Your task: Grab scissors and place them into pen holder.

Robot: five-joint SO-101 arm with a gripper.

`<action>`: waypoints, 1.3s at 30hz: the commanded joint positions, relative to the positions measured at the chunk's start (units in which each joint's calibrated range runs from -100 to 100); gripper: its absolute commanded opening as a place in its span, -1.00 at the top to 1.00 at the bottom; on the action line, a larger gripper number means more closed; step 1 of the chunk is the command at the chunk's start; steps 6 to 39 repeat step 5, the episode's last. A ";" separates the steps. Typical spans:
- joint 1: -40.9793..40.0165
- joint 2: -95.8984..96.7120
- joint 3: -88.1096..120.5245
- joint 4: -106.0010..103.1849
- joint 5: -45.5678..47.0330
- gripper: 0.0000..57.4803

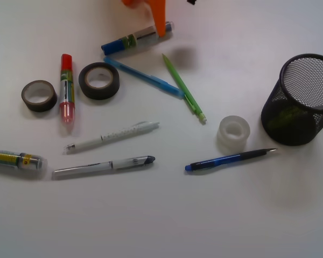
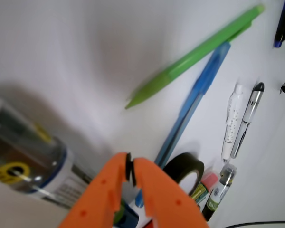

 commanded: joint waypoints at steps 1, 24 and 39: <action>0.38 -0.55 -0.77 0.64 -0.29 0.99; 0.38 -0.55 -0.77 0.64 -0.29 0.99; 0.38 -0.55 -0.77 0.64 -0.29 0.99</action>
